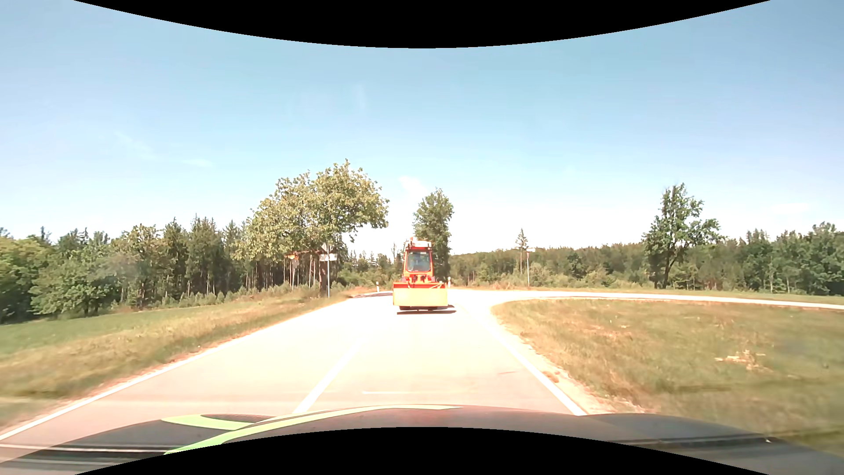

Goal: Follow the waypoints while adhering to traffic rules and regulations

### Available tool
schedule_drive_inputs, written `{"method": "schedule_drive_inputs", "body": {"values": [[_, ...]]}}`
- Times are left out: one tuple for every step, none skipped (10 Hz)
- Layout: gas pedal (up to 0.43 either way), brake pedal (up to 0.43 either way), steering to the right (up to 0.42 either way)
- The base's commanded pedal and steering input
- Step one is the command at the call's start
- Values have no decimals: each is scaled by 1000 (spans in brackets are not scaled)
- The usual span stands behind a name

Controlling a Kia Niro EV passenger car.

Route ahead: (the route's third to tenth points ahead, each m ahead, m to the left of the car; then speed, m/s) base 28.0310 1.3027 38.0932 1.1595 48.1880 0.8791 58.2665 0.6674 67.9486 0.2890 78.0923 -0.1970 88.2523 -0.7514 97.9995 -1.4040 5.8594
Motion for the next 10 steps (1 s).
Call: {"method": "schedule_drive_inputs", "body": {"values": [[0, 0, 3], [0, 0, 3], [0, 0, 3], [39, 0, 3], [59, 0, 3], [59, 0, 3], [67, 0, 3], [79, 0, 3], [130, 0, 3], [157, 0, 3]]}}
